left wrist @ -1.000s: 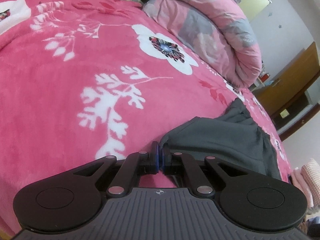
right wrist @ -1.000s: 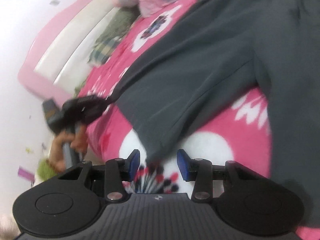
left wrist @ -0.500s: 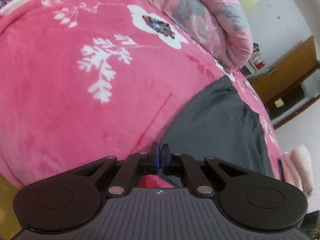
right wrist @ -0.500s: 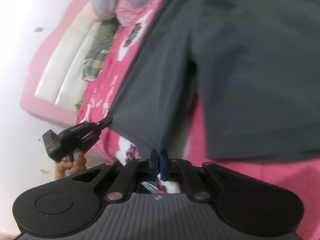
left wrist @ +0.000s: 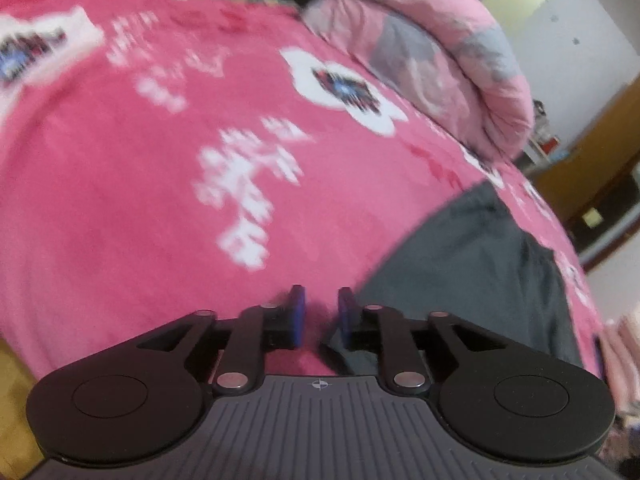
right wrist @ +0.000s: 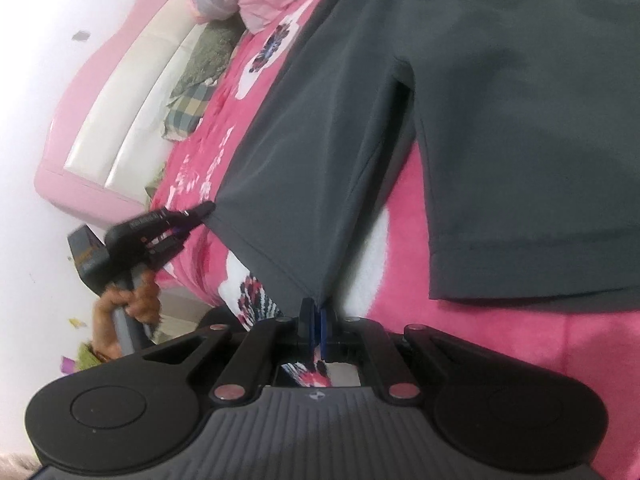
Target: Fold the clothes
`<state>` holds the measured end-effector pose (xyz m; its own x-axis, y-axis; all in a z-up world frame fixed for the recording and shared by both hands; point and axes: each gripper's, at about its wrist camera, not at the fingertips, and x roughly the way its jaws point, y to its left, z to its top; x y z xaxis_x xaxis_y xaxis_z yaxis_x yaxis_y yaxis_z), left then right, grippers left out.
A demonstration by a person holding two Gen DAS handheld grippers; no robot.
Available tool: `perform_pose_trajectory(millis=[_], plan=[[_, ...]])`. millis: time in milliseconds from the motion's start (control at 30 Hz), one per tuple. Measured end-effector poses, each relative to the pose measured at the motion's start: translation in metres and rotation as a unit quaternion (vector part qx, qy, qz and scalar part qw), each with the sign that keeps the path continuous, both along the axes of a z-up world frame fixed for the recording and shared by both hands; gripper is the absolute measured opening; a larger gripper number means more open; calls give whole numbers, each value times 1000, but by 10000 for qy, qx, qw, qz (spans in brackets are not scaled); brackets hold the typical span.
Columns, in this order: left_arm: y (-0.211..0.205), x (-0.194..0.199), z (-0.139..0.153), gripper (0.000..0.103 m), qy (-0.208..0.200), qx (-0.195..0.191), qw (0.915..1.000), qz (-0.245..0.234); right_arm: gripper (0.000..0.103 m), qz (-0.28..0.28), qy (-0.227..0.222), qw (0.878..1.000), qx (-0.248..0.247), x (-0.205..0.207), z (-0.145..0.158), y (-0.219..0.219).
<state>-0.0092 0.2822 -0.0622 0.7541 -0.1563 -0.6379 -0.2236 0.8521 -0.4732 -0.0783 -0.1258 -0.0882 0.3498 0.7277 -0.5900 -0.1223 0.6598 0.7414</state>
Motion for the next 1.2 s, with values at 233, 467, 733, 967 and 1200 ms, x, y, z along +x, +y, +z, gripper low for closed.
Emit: perform_pose_trajectory(millis=[233,467,733,967,1200], plan=[[-31,-13,24,27,-393,627,9971,-150,24,-162,-724,9965,-381,-33,24,-21],[-143,-32,46,34,-811,28,9623,-2598,24,-1661,-1390,9705,-1057,-88,58,-112],[-269,-35,16,34,-103,-52,9254,-3789,48,-3475,-1457,9061,-1921,-113,58,-188],[-301,-38,4,34,59,389,9367,-3480,48,-3731,-1368,8968,-1942,-111,29,-203],[-315,-47,7,6,129,555,9461,-3188,13,-3761,-1459,8939,-1954,-114,11,-207]])
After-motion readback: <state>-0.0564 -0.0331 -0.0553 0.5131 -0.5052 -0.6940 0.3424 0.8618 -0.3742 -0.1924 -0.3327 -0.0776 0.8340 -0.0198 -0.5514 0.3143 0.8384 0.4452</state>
